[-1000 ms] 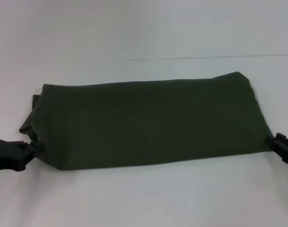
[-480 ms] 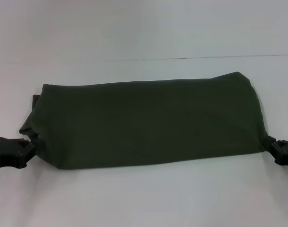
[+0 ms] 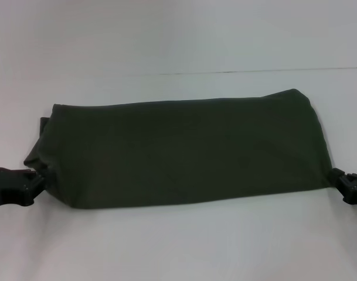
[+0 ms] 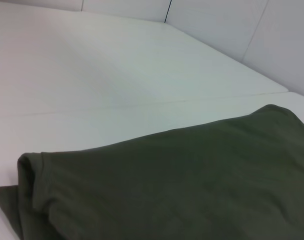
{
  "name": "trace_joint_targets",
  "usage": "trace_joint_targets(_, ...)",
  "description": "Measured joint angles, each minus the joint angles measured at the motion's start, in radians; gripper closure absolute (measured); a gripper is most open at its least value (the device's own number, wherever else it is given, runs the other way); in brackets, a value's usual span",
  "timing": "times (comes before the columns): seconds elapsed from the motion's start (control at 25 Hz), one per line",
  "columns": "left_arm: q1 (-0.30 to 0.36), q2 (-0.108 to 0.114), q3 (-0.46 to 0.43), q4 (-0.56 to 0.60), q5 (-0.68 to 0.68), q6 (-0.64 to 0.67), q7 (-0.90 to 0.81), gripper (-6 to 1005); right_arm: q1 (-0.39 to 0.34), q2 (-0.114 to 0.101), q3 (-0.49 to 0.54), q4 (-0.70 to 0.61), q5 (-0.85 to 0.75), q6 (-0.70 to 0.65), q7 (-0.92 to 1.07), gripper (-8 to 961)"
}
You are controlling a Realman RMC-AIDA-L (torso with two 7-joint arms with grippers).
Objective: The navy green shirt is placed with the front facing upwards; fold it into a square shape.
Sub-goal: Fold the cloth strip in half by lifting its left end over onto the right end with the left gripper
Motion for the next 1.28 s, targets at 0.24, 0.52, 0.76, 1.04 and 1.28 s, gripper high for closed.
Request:
trace_joint_targets(0.24, -0.006, -0.003, 0.003, -0.008, 0.000, -0.005, 0.001, 992, -0.003, -0.001, 0.000, -0.002, 0.001, -0.001, 0.000, 937)
trace_joint_targets(0.52, -0.004, 0.004, 0.004, -0.008, 0.004, 0.010, 0.017, 992, -0.032, -0.002, 0.001, -0.005, 0.000, -0.047, -0.004, 938)
trace_joint_targets(0.76, 0.013, 0.006, 0.003, -0.001, 0.010, 0.043, 0.080, 993, -0.083, 0.000, 0.009, -0.039, 0.003, -0.116, -0.007, 939)
trace_joint_targets(1.04, 0.040, 0.006, 0.002, 0.025, 0.011, 0.092, 0.095, 993, -0.123, 0.000, 0.013, -0.050, 0.007, -0.163, -0.026, 937)
trace_joint_targets(1.28, 0.084, -0.003, 0.002, 0.063, 0.011, 0.145, 0.124, 989, -0.157, 0.001, 0.014, -0.052, 0.003, -0.213, -0.045, 932)
